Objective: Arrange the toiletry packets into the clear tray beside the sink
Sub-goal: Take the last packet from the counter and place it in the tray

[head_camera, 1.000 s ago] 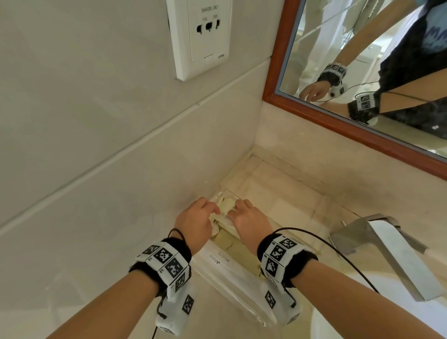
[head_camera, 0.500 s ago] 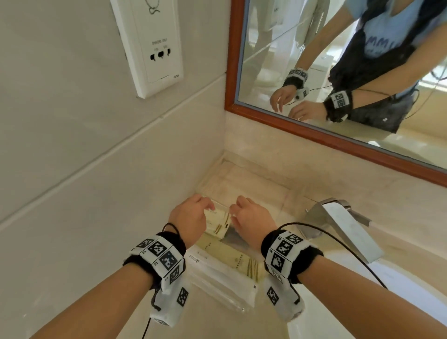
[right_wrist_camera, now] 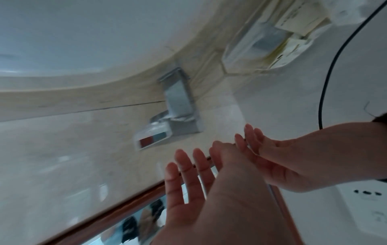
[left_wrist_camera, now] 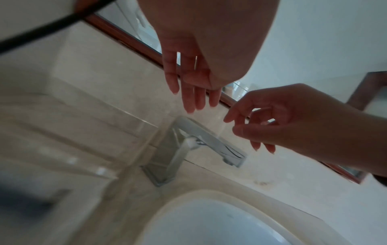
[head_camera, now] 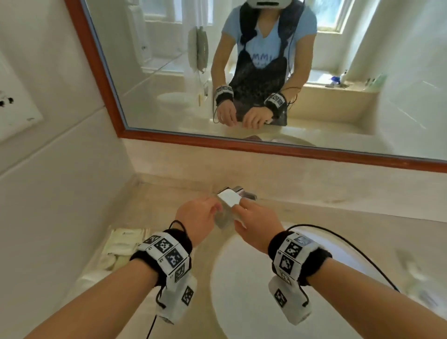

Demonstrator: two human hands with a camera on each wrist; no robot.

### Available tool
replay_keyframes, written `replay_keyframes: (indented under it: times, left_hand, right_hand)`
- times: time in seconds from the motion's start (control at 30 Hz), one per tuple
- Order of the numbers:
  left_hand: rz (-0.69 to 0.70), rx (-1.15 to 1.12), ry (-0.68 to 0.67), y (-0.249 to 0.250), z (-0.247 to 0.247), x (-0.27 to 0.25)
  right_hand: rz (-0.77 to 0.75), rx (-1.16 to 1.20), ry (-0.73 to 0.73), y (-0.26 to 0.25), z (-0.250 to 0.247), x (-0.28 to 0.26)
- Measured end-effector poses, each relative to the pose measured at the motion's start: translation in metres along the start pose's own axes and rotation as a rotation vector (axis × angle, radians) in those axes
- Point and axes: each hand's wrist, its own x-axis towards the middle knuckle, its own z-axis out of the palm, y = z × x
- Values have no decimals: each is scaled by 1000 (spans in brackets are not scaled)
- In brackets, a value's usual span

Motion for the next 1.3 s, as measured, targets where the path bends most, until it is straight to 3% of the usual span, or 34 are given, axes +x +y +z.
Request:
replay_keyframes:
  times: [0.37,0.57,0.73,0.87,1.3]
  left_hand:
    - [317,-11,-154,169,100,27]
    - [429,7,-350,253,167,33]
    - [477,90,-467,308,226,39]
    - [479,158,-505,337,263,43]
    - [430,372,-597,379,314,69]
  right_hand:
    - [440,-50,-142,138,-38,-152]
    - [673,-23,-230,207,-33,-236]
    - [783,13,-314,258,-17,-293]
    - [772,29,-347,292,-8,-320]
    - [421,44,-519,338,22,-325]
